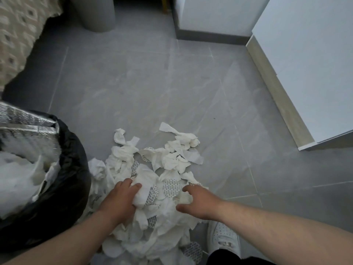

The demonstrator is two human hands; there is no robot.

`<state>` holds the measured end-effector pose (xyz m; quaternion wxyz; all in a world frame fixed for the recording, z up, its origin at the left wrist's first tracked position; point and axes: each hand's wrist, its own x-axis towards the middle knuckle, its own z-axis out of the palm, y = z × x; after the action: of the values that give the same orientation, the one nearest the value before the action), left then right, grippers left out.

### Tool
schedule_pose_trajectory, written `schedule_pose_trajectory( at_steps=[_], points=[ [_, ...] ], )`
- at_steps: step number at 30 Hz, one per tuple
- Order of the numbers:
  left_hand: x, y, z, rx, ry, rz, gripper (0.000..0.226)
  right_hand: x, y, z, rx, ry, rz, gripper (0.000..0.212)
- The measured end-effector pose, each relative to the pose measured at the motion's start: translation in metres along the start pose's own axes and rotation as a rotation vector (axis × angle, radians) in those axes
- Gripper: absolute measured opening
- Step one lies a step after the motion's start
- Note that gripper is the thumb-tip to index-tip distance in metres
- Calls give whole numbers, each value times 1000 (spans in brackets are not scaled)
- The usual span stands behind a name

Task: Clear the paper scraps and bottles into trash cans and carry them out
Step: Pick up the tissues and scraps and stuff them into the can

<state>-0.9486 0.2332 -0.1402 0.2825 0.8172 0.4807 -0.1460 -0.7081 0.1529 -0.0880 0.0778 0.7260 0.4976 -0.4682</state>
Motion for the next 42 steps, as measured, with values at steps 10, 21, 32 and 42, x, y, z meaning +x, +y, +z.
schedule_pose_trajectory(
  at_steps=[10,21,32,42],
  points=[
    [4,4,-15,-259,87,-53,65,10,-19,45,-29,55,-32,30],
    [-37,34,-134,-550,259,-47,34,-55,-60,-88,-41,187,-102,23],
    [-178,7,-260,-963,347,16,29,-156,-176,-135,284,475,-292,3],
    [-204,-124,-264,-1242,602,-307,29,-139,-206,-115,336,459,-271,15]
  ],
)
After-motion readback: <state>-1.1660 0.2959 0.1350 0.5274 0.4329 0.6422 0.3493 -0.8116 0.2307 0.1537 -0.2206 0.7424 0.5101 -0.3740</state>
